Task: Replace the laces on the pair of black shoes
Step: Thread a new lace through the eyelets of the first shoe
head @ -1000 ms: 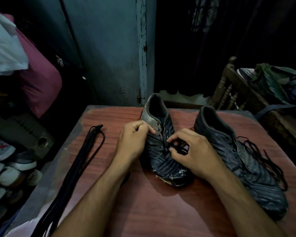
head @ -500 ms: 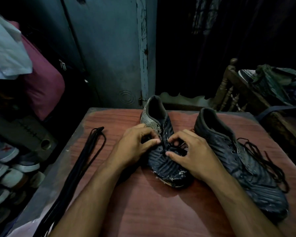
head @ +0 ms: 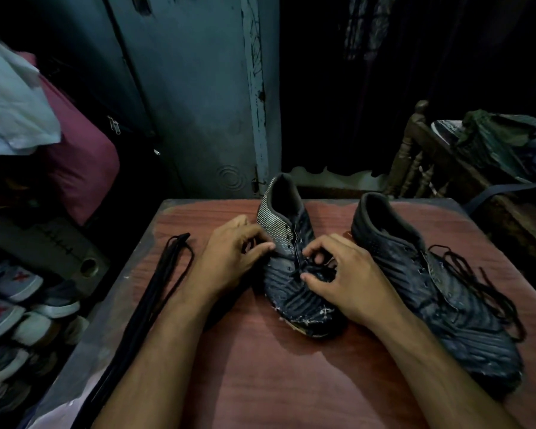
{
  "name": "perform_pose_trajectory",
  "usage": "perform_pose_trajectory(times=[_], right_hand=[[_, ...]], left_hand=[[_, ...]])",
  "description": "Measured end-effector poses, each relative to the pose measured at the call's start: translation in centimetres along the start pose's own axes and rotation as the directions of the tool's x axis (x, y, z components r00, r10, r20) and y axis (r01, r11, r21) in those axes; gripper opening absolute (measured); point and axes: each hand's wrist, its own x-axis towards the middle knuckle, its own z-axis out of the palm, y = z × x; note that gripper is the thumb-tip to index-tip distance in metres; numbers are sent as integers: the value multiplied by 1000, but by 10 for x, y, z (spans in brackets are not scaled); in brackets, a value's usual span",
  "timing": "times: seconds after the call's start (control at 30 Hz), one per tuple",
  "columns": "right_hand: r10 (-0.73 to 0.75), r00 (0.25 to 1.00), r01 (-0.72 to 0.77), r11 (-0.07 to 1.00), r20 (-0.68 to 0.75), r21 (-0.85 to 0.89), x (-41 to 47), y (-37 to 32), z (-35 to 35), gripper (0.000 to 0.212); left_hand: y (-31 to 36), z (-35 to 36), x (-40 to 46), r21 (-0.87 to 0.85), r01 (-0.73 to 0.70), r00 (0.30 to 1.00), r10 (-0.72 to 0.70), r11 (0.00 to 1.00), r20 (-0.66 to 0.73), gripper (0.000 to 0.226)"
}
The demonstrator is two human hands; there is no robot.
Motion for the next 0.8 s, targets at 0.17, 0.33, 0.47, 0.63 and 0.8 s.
perform_pose_trajectory(times=[0.17,0.33,0.47,0.63,0.8], right_hand=[[11,1000,-11,1000,-9,19,-1,-3,-1,32],[-14,1000,14,999,10,37,0,-6,-1,32],[-29,999,27,998,42,54,-2,-10,0,28],[-103,990,95,992,93,84,-6,-20,8,27],[-125,984,121,992,130,35,-7,-24,11,53]], left_hand=[[-3,-11,-2,70,-3,996,-4,998,93,16],[0,-8,-3,118,-5,1000,9,993,-30,6],[12,2,0,-14,10,972,-13,1000,-236,8],[11,8,2,-33,36,963,-43,999,-265,9],[16,1,3,1,194,966,-191,981,-175,4]])
